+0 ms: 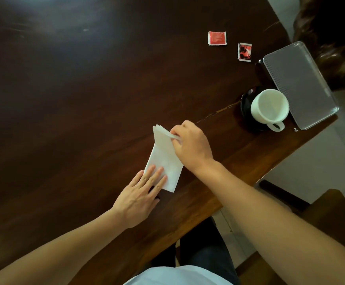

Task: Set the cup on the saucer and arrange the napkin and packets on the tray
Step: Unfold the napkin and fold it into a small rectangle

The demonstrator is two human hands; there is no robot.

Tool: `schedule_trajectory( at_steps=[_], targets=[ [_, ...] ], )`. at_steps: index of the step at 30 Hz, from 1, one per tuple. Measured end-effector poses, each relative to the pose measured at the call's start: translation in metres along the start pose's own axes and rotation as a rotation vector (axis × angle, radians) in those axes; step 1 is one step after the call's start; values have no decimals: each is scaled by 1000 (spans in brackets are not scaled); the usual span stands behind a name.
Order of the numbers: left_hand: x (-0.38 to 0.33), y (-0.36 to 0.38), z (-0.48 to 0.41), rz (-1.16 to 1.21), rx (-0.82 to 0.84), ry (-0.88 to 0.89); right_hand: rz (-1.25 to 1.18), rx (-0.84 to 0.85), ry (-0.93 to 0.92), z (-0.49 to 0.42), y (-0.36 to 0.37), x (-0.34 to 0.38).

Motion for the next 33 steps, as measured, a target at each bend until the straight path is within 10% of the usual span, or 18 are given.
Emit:
schedule_trajectory(
  at_steps=[18, 23, 33],
  targets=[
    [43, -10, 27, -103, -82, 84, 239, 217, -247, 119, 86, 11],
    [51, -46, 12, 226, -265, -223, 187, 253, -225, 122, 99, 8],
    [45, -50, -44, 533, -103, -499, -14, 291, -139, 128, 92, 5]
  ],
)
Point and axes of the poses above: each hand's wrist, its own z-axis away from the middle knuckle, its own y-axis out of the palm, x = y × z, the point moved 6 cm from there along -z, towards the middle knuckle
